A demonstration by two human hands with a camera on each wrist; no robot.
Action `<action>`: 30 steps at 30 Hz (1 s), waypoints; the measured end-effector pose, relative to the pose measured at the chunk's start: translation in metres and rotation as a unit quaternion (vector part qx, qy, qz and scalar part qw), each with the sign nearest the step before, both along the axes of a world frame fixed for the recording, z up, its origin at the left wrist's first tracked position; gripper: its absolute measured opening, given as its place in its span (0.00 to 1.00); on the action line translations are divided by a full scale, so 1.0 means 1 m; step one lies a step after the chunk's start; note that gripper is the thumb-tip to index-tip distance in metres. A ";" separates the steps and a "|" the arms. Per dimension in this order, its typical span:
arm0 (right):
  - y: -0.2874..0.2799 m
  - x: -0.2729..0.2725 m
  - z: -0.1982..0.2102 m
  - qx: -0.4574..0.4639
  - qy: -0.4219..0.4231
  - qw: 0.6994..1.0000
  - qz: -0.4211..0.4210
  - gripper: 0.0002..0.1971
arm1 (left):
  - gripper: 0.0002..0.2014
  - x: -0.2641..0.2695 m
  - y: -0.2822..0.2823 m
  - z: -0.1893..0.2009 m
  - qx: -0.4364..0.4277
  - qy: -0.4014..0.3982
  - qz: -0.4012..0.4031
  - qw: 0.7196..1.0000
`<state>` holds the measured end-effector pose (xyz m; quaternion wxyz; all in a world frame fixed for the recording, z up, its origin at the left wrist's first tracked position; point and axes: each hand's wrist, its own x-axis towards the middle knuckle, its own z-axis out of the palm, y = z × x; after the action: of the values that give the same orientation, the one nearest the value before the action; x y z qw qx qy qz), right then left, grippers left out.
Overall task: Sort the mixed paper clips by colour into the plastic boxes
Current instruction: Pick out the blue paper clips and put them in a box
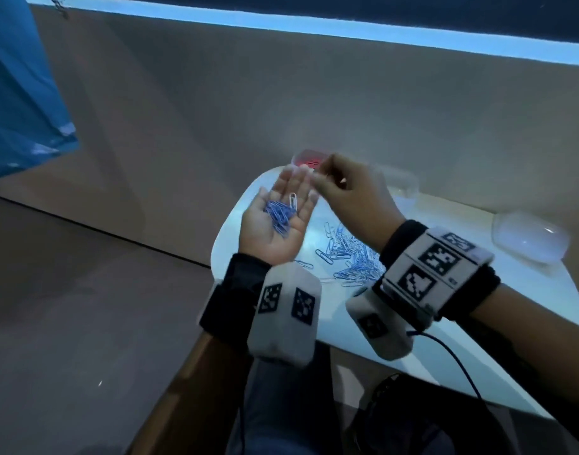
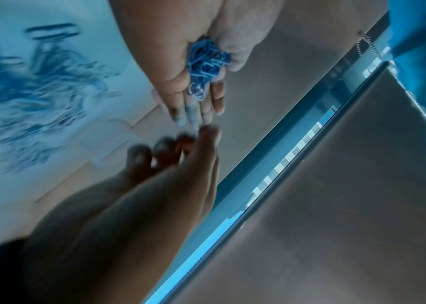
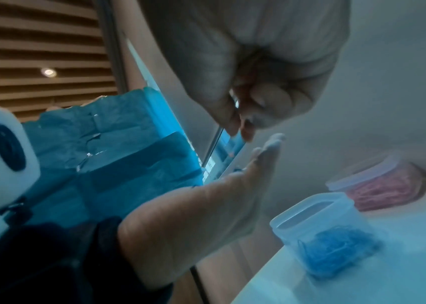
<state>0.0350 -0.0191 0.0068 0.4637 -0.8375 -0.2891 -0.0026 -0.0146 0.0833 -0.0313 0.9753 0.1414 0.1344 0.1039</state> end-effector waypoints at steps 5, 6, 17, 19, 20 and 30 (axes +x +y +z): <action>-0.011 -0.013 -0.006 -0.136 0.064 0.989 0.009 0.06 | 0.23 -0.011 -0.033 -0.012 -0.012 0.009 -0.020 1.000; -0.014 -0.013 -0.006 -0.147 0.088 0.985 0.008 0.05 | 0.22 -0.012 -0.036 -0.013 -0.007 0.018 -0.022 1.000; -0.035 0.008 -0.006 -0.005 0.308 0.951 -0.014 0.12 | 0.22 -0.016 -0.046 -0.017 -0.039 0.027 -0.031 0.998; -0.039 0.017 -0.013 0.062 0.337 0.938 -0.056 0.11 | 0.23 -0.018 -0.043 -0.018 -0.092 0.016 -0.035 0.995; -0.041 0.023 -0.020 0.056 0.346 0.934 -0.076 0.11 | 0.23 -0.019 -0.041 -0.019 -0.116 0.010 -0.034 0.993; -0.052 -0.004 -0.032 -0.328 0.028 0.944 0.026 0.04 | 0.24 -0.013 -0.022 -0.030 -0.097 0.049 0.003 0.994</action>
<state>0.0309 -0.0714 -0.0248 0.1712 -0.9351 -0.2828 0.1278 -0.0278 0.0616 -0.0618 0.9763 0.0510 0.1917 0.0866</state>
